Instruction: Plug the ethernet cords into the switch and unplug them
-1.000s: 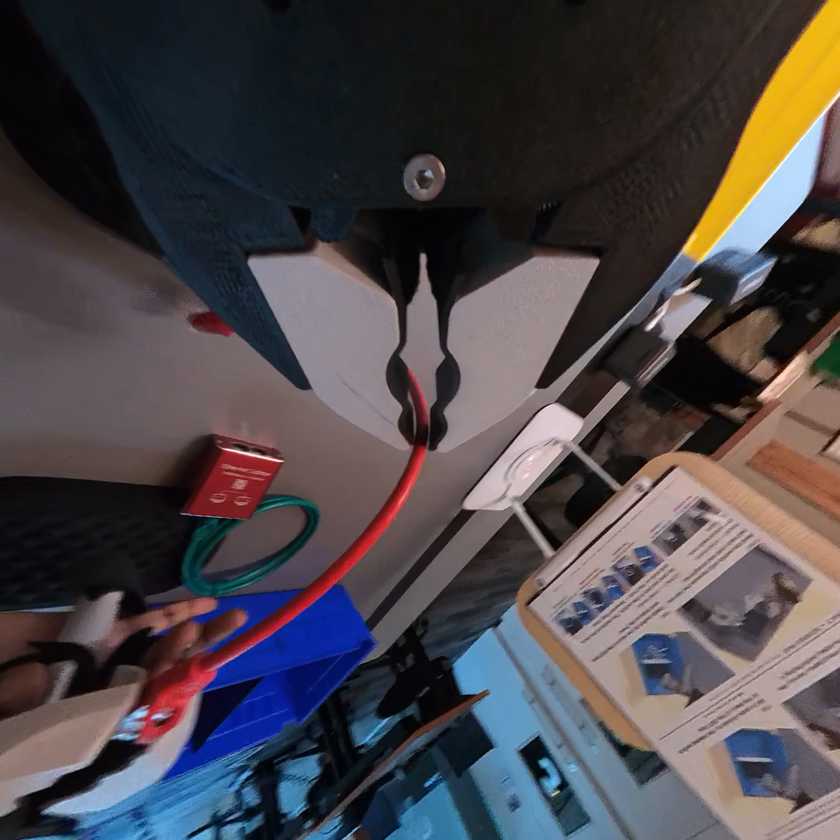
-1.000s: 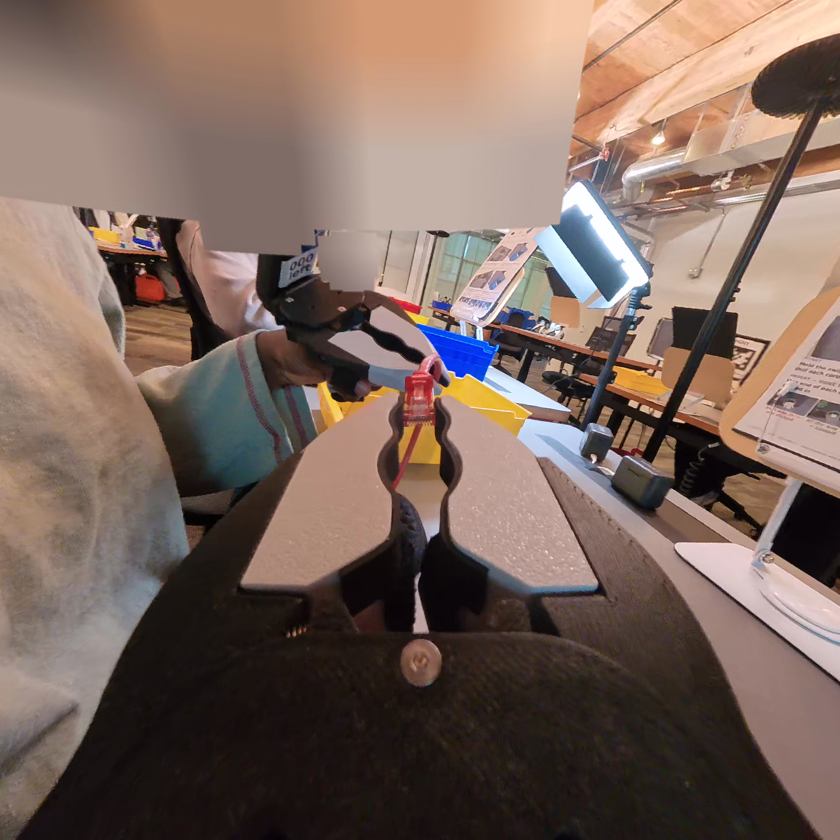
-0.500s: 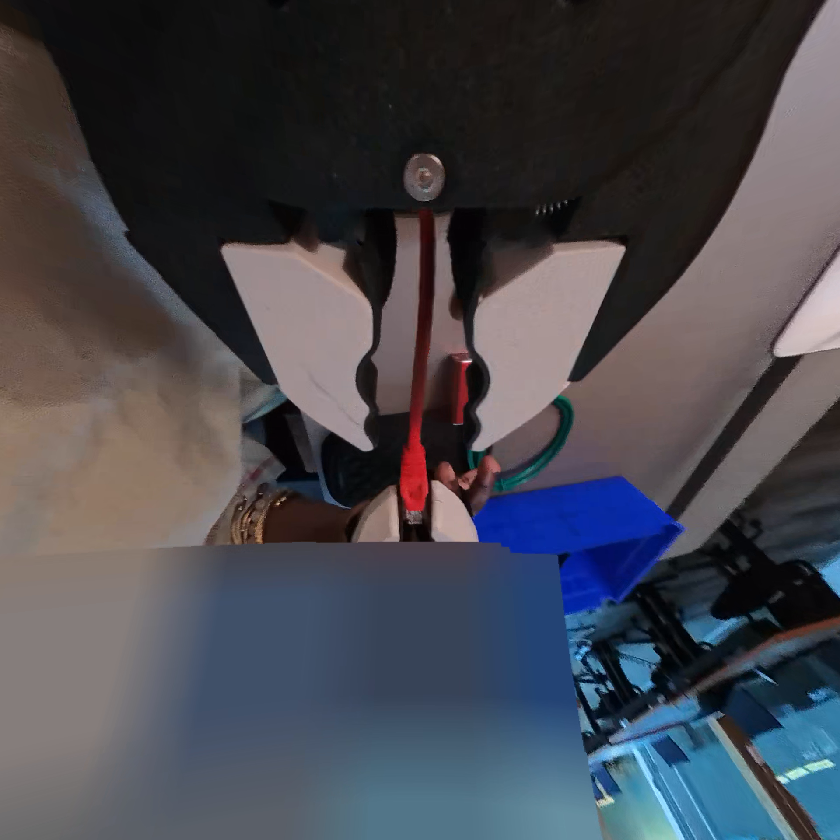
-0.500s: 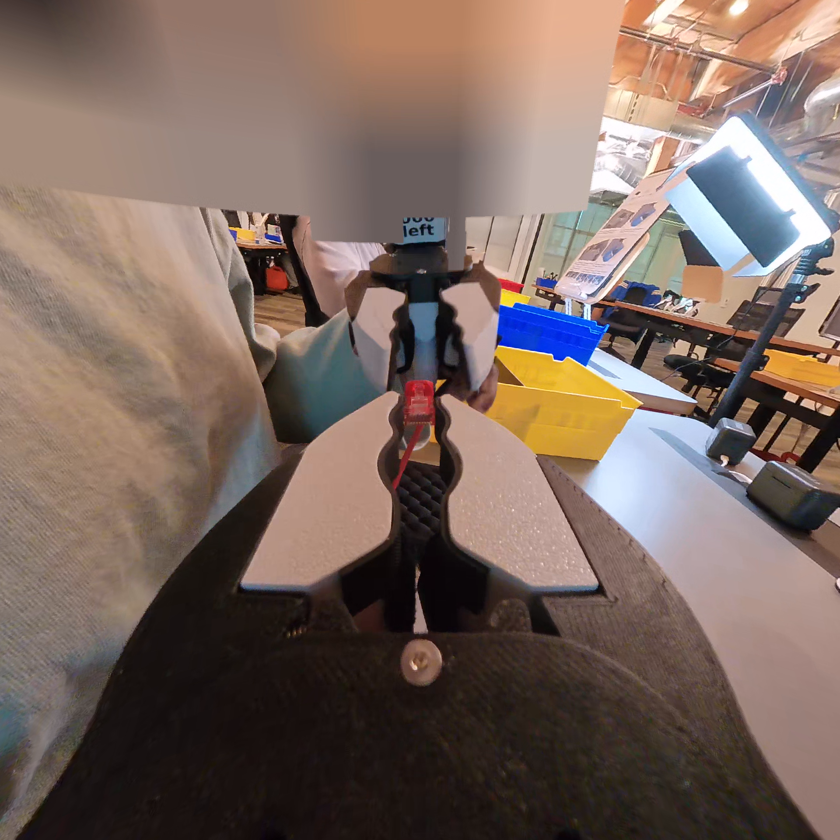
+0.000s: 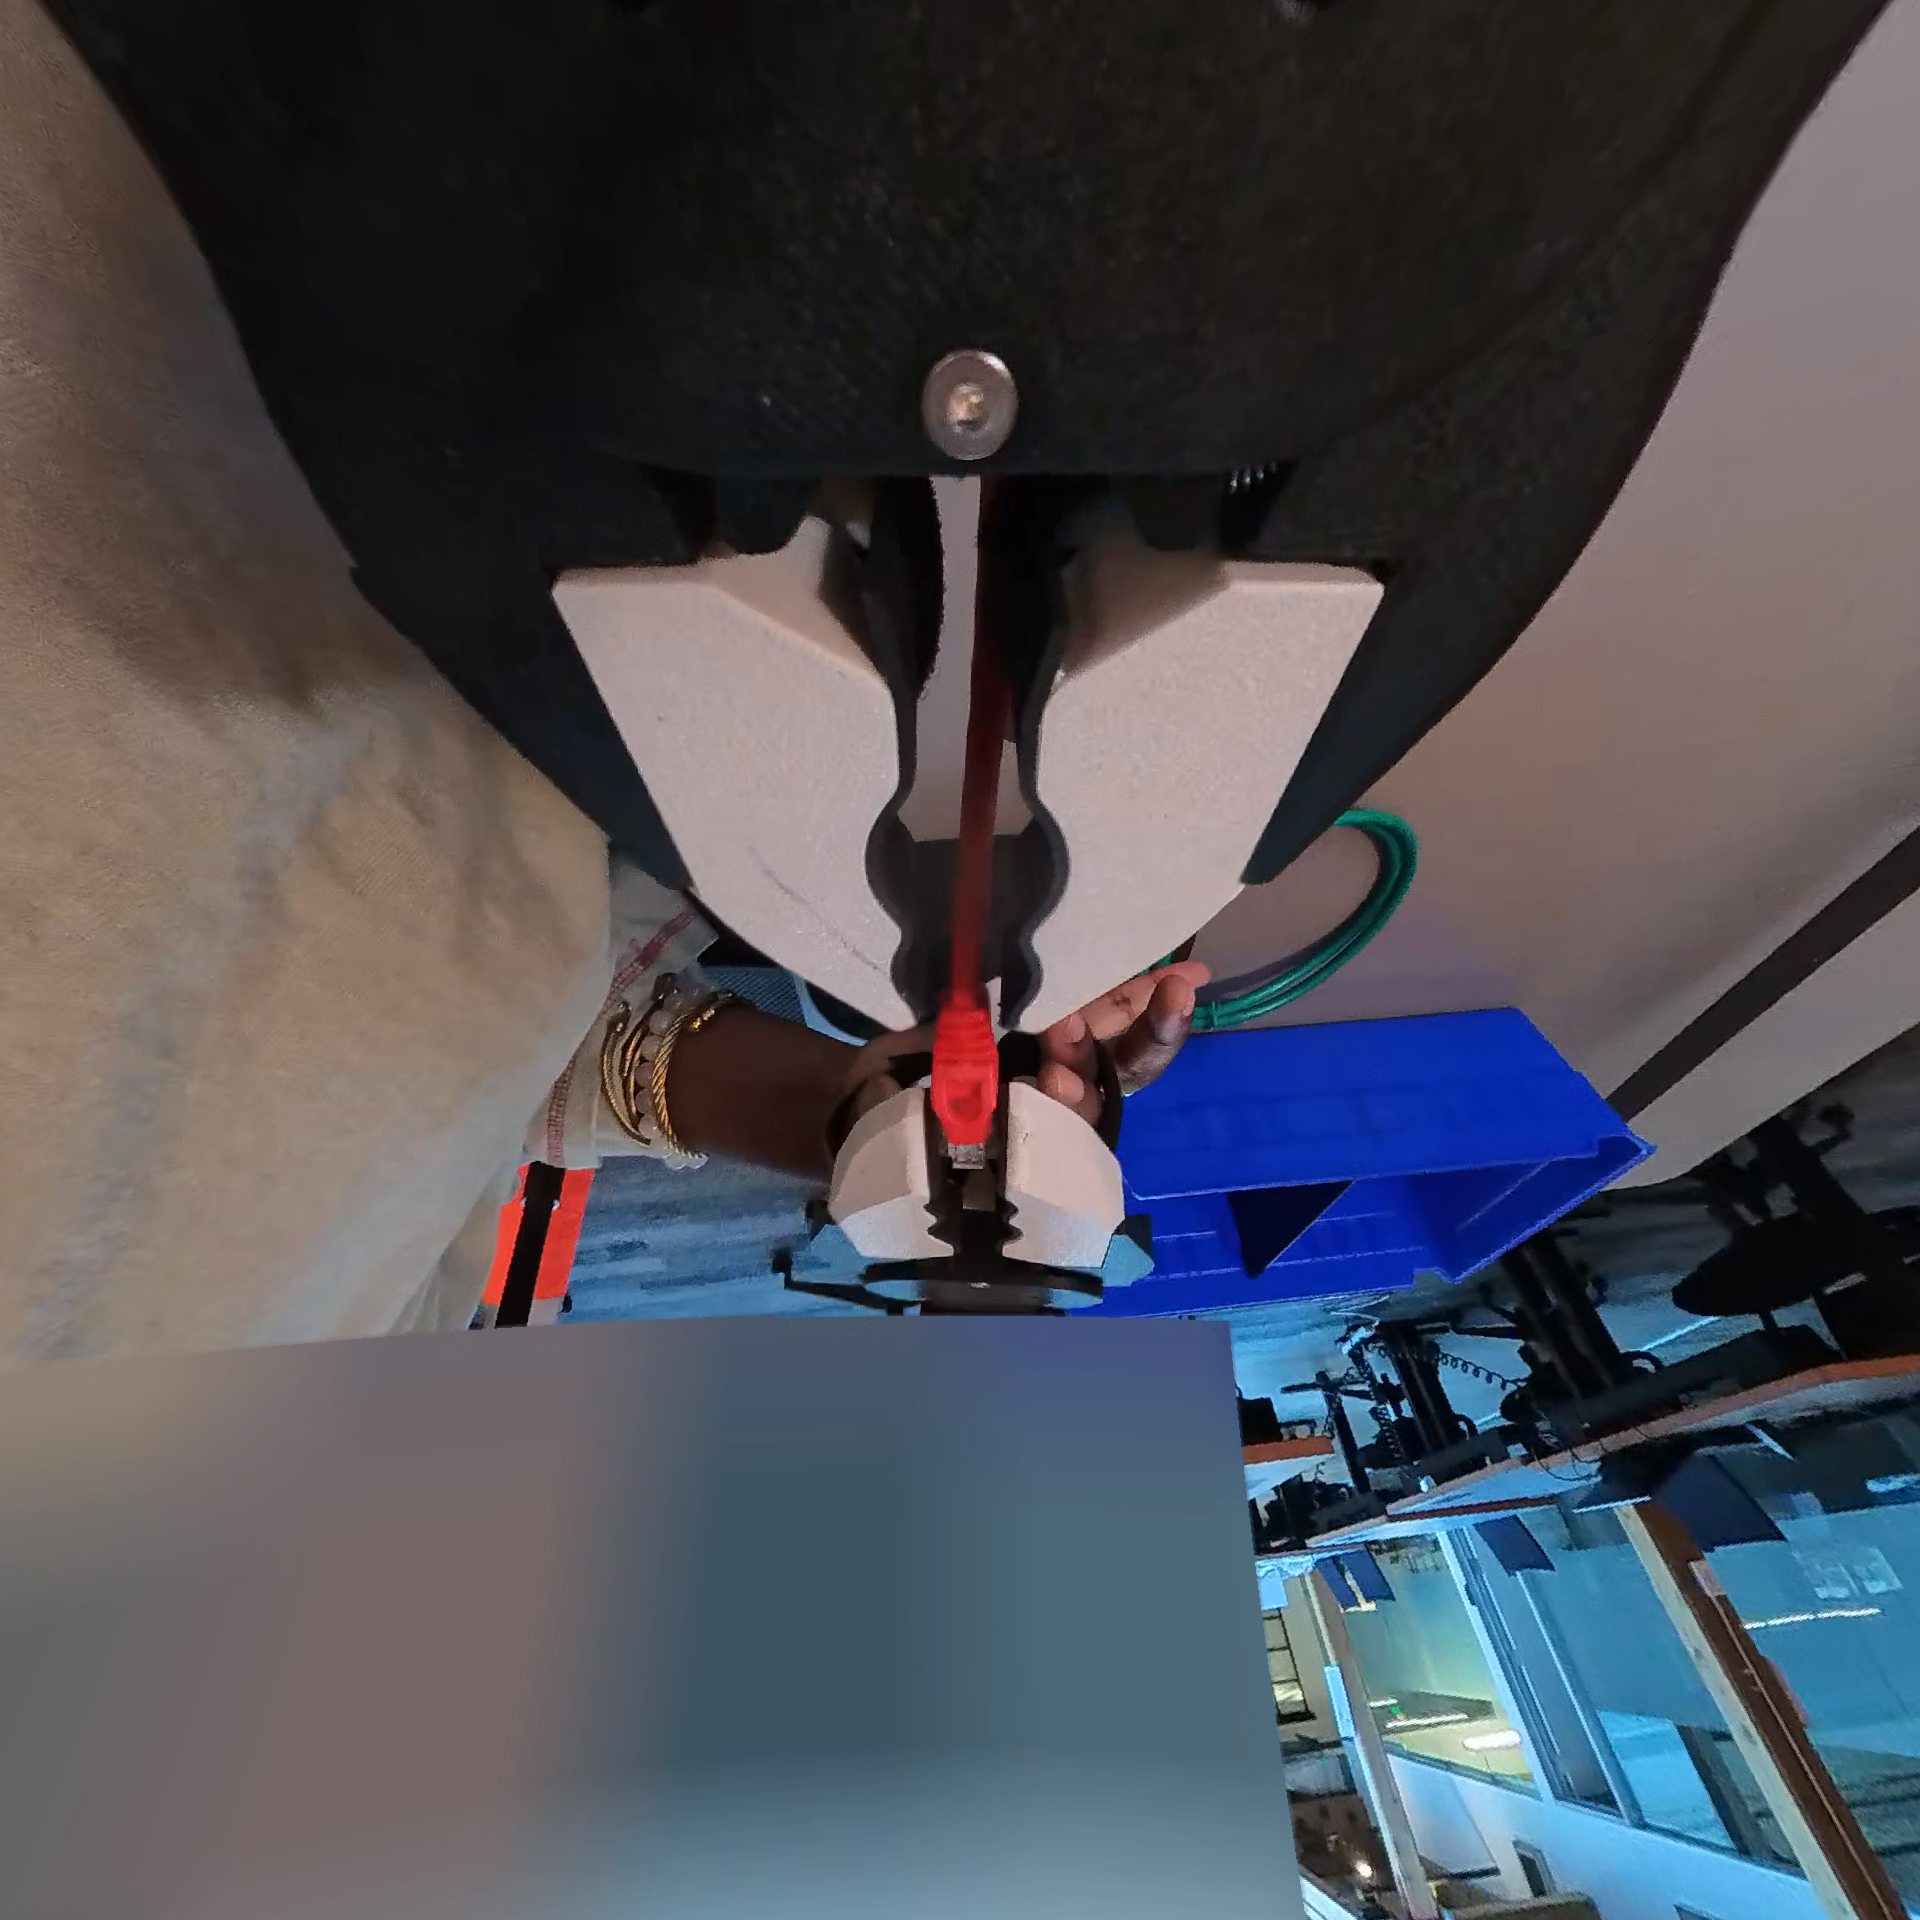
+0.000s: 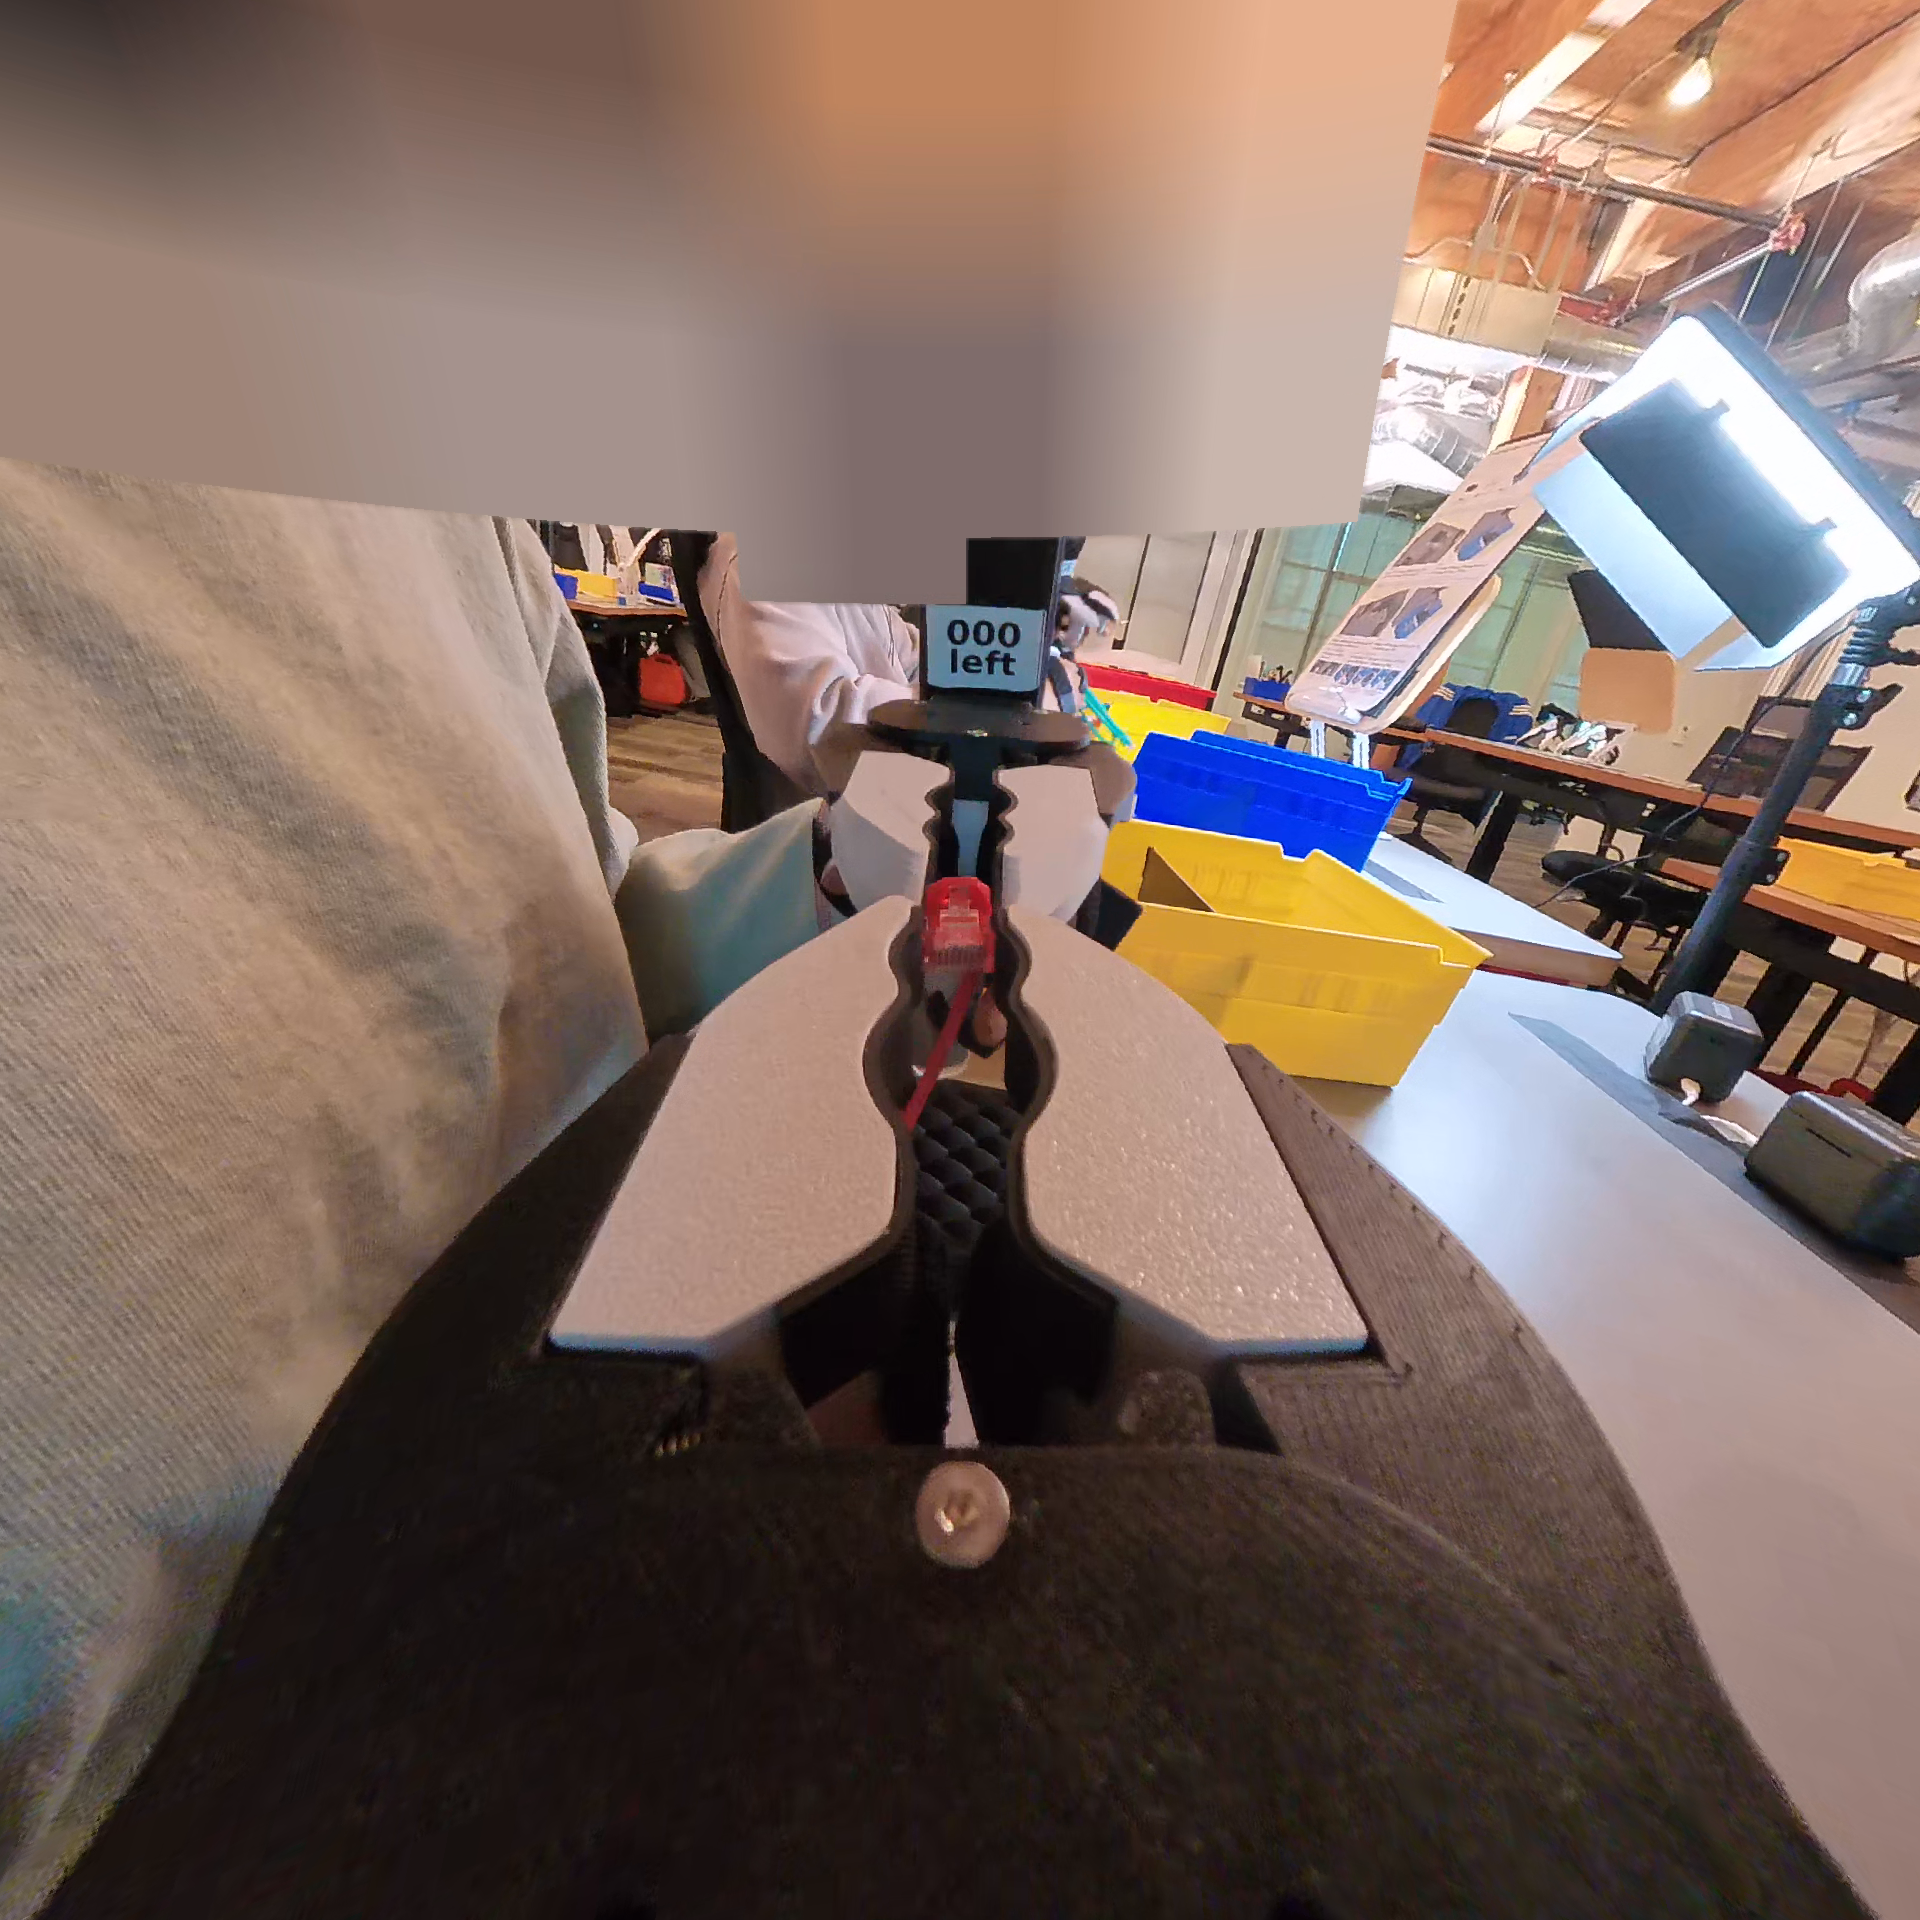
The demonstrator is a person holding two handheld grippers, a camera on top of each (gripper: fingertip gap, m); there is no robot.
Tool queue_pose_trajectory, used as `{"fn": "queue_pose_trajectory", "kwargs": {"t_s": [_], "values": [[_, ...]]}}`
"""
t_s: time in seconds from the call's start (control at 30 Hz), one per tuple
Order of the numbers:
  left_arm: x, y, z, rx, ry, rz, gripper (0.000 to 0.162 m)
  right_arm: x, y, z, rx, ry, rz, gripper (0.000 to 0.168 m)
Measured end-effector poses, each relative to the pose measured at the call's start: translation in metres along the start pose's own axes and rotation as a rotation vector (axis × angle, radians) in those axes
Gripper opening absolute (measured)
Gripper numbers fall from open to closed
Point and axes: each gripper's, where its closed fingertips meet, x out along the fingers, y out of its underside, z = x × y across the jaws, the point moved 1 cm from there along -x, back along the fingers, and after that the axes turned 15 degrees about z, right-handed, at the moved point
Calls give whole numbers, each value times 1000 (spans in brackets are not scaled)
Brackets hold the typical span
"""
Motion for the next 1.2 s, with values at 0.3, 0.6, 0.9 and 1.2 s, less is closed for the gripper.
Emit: {"fn": "queue_pose_trajectory", "kwargs": {"t_s": [0.3,0.6,0.9,1.2], "values": [[1,4,0,-26,-2,-8,9,3,4,0,-7,-4,29,12],[-14,28,5,31,-147,204,9,-48,95,-54,-2,306,664,79],[-11,31,5,15,-154,183,9,-51,168,-70,139,112,1322,100],[-15,35,10,0,-169,161,9,-51,197,-65,212,-99,1684,89]]}}
